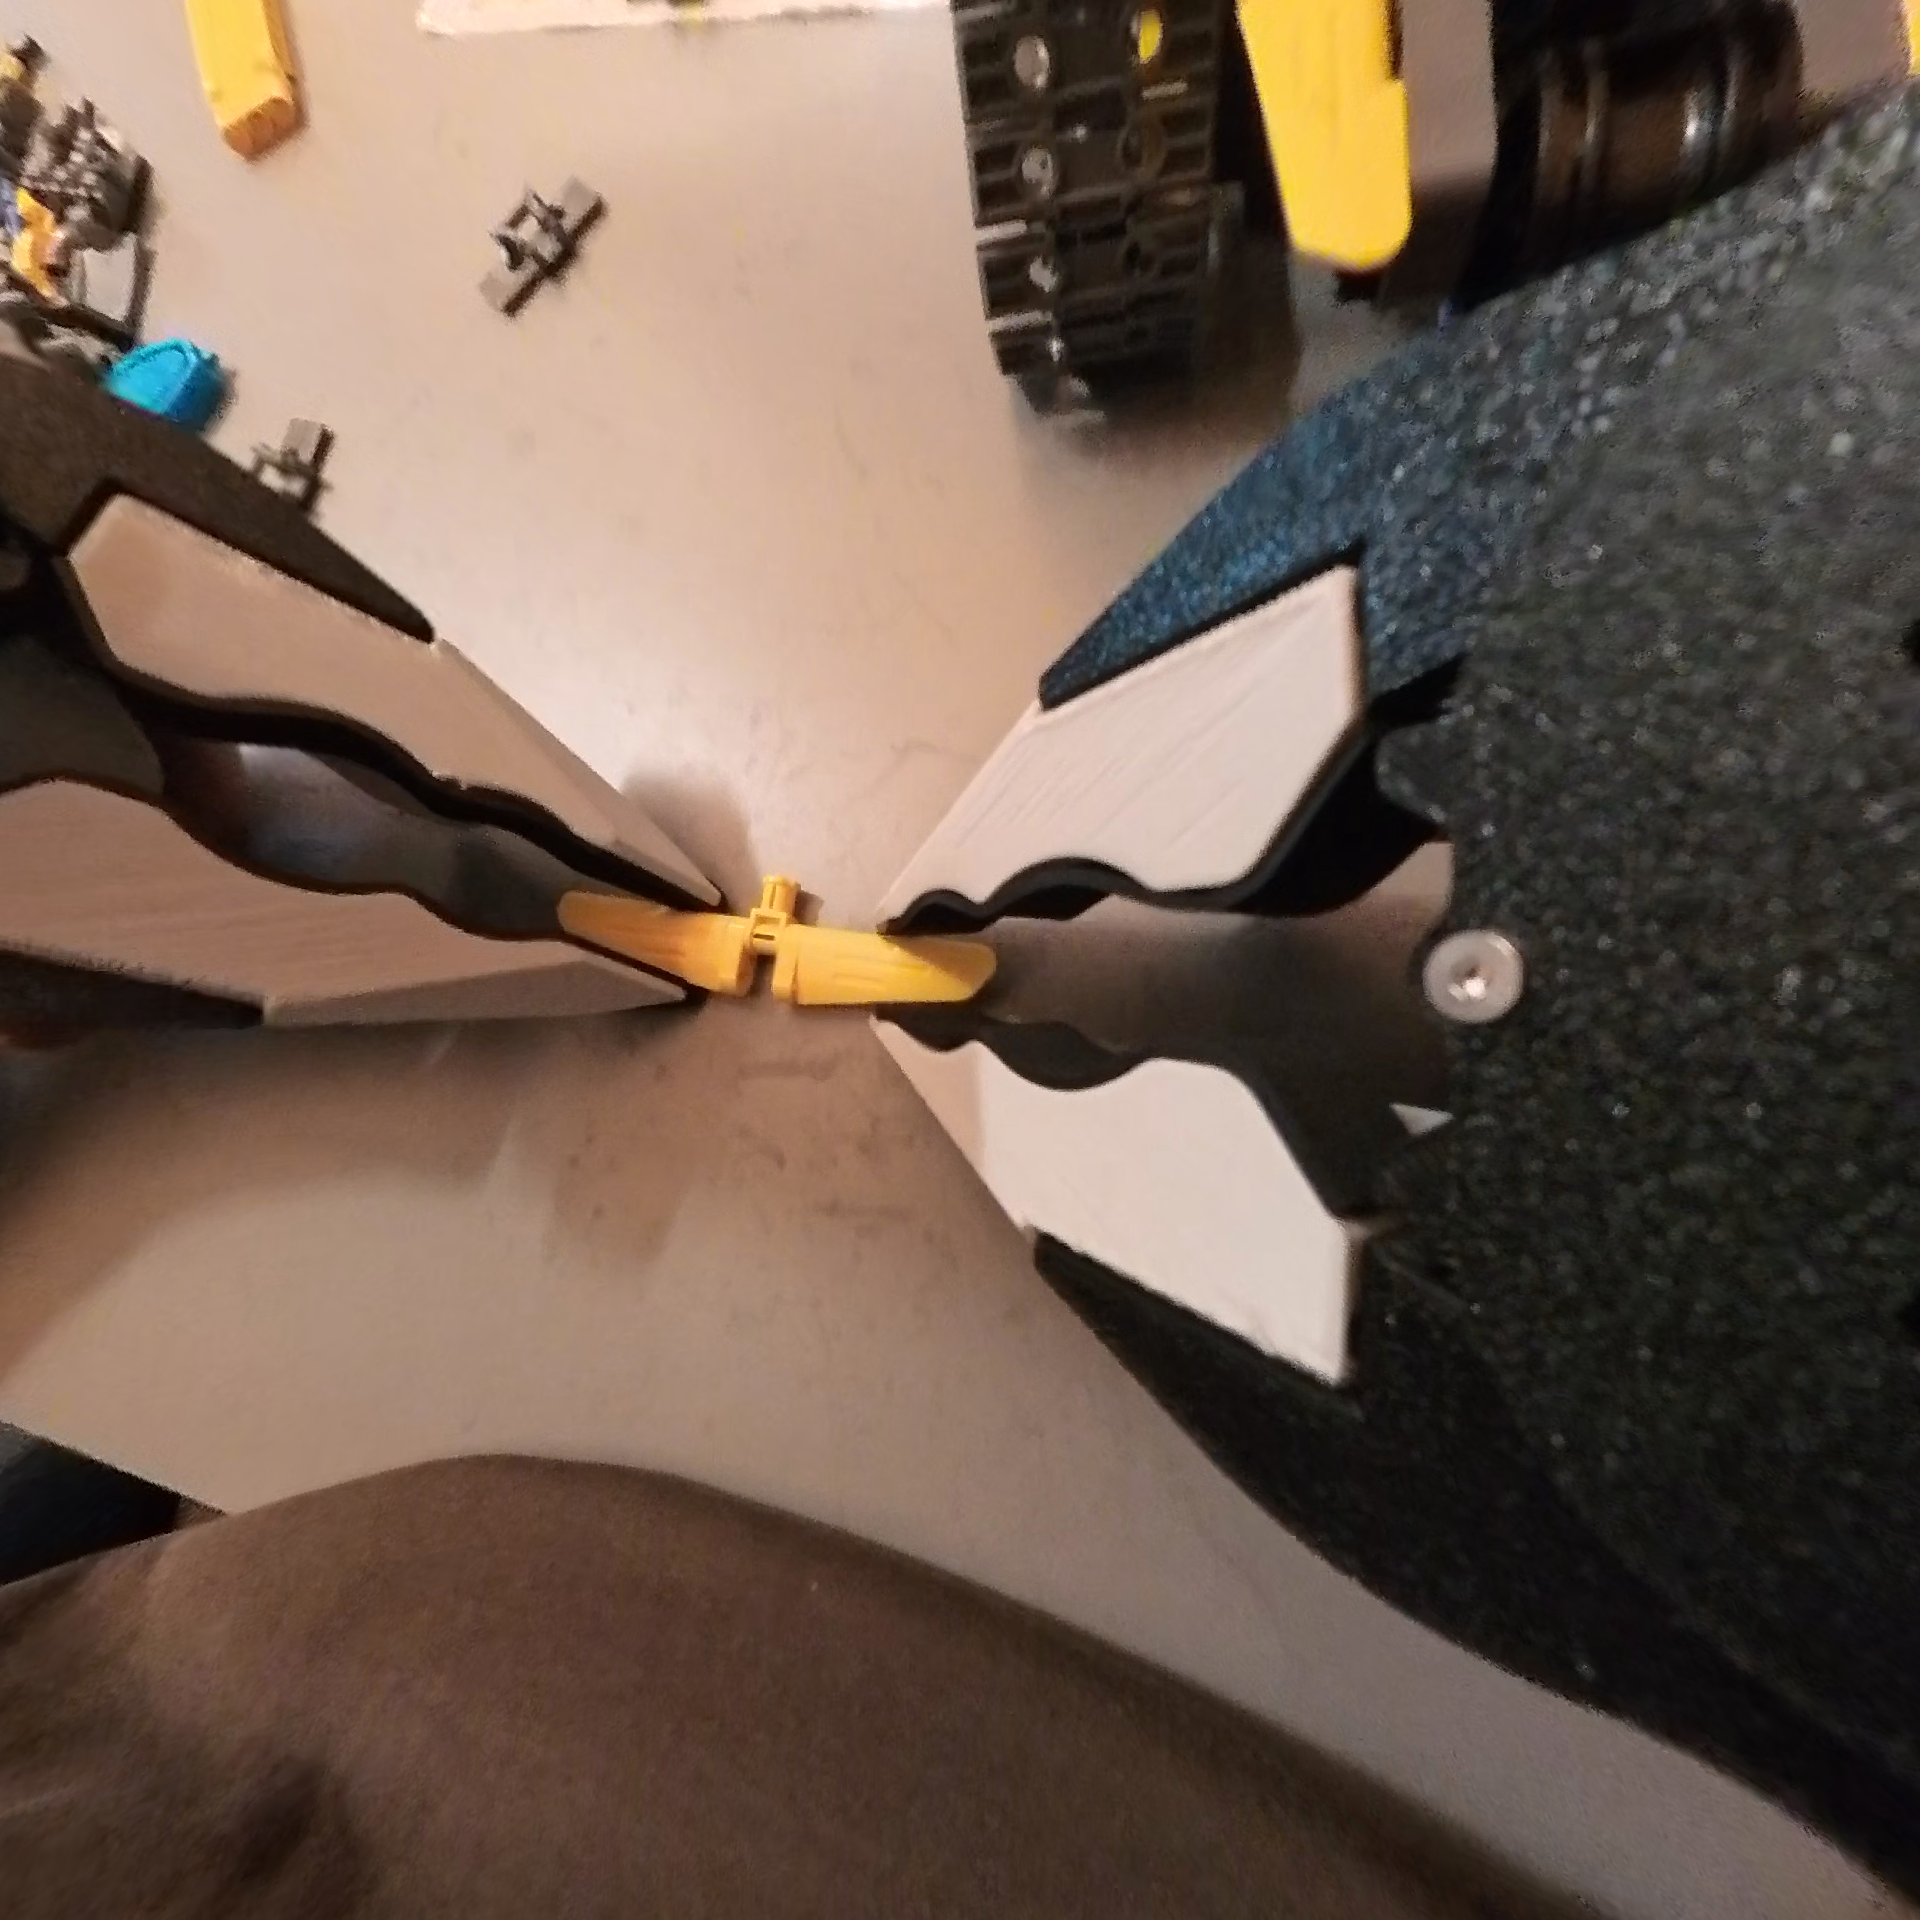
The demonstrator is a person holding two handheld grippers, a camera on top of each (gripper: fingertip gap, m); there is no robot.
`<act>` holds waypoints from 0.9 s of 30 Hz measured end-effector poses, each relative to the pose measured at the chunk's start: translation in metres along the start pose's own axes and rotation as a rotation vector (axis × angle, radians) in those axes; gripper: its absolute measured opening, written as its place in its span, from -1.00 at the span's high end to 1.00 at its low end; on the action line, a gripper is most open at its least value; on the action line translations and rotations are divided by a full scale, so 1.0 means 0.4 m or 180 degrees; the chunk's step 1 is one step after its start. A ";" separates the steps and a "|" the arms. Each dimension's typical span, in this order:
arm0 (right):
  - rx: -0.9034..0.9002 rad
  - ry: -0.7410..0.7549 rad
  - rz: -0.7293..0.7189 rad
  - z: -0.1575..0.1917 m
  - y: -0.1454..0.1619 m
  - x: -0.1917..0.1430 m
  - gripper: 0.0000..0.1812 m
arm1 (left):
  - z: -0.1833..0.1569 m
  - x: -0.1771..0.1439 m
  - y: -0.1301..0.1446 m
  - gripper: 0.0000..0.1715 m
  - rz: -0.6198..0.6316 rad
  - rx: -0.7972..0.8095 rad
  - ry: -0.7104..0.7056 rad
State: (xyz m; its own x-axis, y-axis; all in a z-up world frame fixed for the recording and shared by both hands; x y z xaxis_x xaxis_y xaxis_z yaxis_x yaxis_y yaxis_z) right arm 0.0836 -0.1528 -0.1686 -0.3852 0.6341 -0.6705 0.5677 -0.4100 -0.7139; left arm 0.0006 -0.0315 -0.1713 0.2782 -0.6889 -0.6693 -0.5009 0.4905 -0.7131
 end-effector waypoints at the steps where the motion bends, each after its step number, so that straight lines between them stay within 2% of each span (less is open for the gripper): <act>1: 0.0107 -0.0056 0.0006 -0.003 0.000 0.000 0.87 | -0.001 0.000 0.000 0.87 0.0000 0.0006 -0.0010; 9: 0.0787 -0.0376 0.0041 -0.019 0.003 0.004 0.87 | -0.006 0.001 0.000 0.87 0.0009 0.0096 -0.0080; 24: 0.0488 -0.0245 0.0050 -0.008 -0.002 0.006 0.86 | -0.006 0.000 -0.001 0.86 0.0004 0.0099 -0.0094; 27: 0.0534 -0.0316 0.0047 -0.005 -0.002 0.004 0.79 | -0.006 0.000 -0.001 0.86 0.0002 0.0098 -0.0091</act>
State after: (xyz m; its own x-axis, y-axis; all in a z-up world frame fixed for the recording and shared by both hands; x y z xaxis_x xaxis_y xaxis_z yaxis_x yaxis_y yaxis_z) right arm 0.0840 -0.1500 -0.1687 -0.4523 0.5629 -0.6918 0.4477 -0.5276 -0.7220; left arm -0.0012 -0.0327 -0.1706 0.3014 -0.6733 -0.6751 -0.4758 0.5074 -0.7185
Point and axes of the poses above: each gripper's, where its closed fingertips meet, x out along the fingers, y out of its underside, z = x × y across the jaws, the point moved 8 cm from there along -x, back along the fingers, and after that the axes turned 4 degrees about y, right-handed, at the moved point
